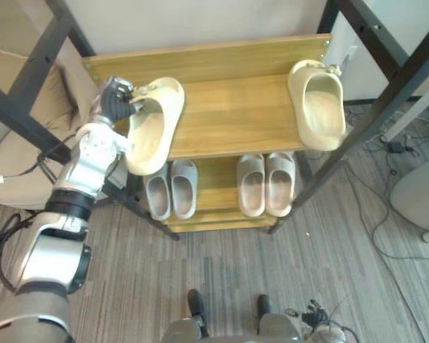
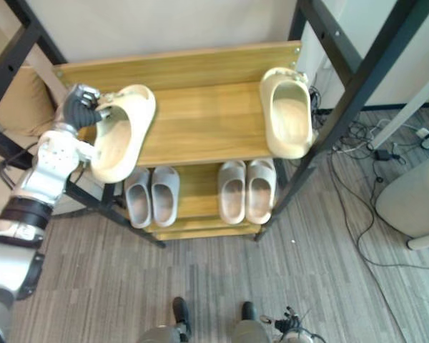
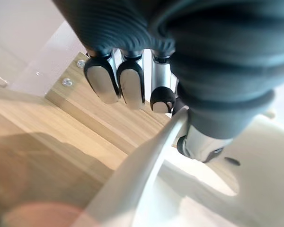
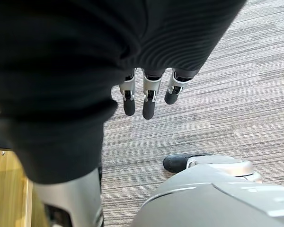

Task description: Organize the slippers on the shoe rack

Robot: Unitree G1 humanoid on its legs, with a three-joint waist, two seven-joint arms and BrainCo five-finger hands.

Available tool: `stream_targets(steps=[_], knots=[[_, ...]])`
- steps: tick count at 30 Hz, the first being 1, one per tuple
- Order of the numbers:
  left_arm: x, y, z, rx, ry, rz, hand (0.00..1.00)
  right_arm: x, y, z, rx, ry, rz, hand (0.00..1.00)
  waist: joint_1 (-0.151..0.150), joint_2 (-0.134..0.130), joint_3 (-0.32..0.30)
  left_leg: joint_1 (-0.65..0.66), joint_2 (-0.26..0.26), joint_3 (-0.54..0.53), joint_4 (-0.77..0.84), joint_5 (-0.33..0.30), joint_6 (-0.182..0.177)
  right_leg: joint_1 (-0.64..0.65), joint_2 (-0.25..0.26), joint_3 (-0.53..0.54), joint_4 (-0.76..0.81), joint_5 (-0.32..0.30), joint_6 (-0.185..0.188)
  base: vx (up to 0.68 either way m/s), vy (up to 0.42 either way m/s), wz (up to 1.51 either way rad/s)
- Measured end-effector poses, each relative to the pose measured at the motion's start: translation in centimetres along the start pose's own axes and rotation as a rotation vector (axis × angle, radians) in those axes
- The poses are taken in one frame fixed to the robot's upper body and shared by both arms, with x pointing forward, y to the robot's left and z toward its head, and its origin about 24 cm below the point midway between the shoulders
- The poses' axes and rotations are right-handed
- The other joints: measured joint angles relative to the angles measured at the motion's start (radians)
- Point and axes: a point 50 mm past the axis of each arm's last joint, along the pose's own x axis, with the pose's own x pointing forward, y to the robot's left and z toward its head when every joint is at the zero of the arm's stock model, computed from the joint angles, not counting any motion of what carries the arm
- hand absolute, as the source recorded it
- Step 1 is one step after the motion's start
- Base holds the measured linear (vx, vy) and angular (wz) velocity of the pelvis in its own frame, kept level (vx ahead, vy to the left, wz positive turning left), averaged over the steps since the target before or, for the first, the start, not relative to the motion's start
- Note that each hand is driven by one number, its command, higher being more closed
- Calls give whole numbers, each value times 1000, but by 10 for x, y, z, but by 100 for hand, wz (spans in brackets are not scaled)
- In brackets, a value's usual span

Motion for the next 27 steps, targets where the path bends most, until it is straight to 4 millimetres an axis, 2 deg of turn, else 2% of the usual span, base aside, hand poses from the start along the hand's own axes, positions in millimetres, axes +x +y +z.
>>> stream_targets(steps=[7, 12, 16, 20, 24, 27], knots=[[7, -21, 24, -41, -64, -43, 100, 1, -2, 2, -3, -2, -6, 0, -23, 16, 5, 1, -1, -1, 0, 1, 1, 2, 0, -2, 1, 0, 0, -1, 0, 1], [12, -34, 41, -56, -97, -70, 100, 1, -5, 2, -5, -3, -16, 0, -43, 46, 15, 2, 0, 15, 0, 1, 1, -10, 0, 16, 6, 0, 0, 0, 0, -10], [21, -35, 53, -44, -114, -79, 100, 1, -6, 8, -3, -28, -21, 0, -65, 60, 23, 2, 1, 23, 0, 1, 1, -16, 0, 25, 6, 2, -1, 1, -1, -8], [28, -35, 60, -55, -115, -56, 100, 1, -8, 10, 9, -37, -30, 0, -71, 77, 32, 1, 1, 41, 0, 1, 1, -30, 0, 49, 6, 9, 0, -2, 4, -19], [30, -34, 66, -60, -128, -51, 100, 1, -8, 11, 36, -41, -32, 0, -89, 79, 31, -9, 4, 42, 0, 1, 1, -51, 0, 82, 11, 16, 9, 1, -8, -19], [34, -37, 76, -79, -141, -53, 100, 1, -9, 10, 73, -37, -46, 0, -92, 79, 31, -17, 4, 42, 0, 1, 1, -74, 0, 100, 25, 18, 10, -14, -1, -15]])
